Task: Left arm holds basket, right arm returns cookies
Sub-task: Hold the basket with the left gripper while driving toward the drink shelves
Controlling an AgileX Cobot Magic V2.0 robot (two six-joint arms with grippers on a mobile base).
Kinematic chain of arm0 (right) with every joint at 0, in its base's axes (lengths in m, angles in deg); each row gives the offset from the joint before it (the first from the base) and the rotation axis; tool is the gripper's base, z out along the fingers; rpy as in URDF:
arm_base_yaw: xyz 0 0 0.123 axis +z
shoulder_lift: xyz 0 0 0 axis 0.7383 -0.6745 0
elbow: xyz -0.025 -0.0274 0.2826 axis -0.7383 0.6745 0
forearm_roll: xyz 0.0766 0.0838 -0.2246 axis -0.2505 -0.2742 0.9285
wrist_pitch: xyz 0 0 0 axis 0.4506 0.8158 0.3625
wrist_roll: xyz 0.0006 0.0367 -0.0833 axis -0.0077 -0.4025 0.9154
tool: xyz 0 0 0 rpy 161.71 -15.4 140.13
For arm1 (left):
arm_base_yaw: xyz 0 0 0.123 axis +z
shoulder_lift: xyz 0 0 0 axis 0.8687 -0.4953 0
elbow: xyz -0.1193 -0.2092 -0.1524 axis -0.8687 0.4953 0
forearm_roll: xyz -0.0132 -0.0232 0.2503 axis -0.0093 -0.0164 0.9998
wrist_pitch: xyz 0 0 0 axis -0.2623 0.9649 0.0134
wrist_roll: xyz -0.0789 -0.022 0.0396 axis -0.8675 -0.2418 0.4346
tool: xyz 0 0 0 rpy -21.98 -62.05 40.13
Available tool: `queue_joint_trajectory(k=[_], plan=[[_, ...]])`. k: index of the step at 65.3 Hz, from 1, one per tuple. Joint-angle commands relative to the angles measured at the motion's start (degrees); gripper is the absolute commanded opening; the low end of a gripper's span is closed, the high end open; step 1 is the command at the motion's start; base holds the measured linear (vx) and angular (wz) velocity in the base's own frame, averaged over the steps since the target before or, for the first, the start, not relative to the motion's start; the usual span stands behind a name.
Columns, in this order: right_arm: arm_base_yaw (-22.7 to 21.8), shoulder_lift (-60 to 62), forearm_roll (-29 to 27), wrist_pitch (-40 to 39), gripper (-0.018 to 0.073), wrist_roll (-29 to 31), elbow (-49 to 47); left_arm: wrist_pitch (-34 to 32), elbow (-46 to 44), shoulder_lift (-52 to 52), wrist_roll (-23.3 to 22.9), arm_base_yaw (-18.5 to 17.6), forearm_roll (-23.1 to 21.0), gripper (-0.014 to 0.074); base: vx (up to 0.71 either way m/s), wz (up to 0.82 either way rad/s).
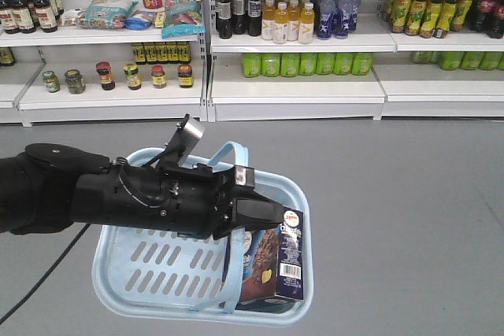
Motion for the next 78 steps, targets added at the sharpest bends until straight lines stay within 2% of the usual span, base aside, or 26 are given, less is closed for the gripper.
queue_joint_trajectory(k=[1, 78], plan=[[-0.28, 0.67, 0.23, -3.84, -0.0008, 0.29, 0.18, 2.76, -1.68, 2.96, 0.9, -0.23, -3.6, -0.0006, 0.33, -0.01], [-0.28, 0.67, 0.23, -3.84, -0.0008, 0.29, 0.18, 2.58, -1.68, 2.97, 0.9, -0.23, -3.6, -0.0006, 0.33, 0.0]])
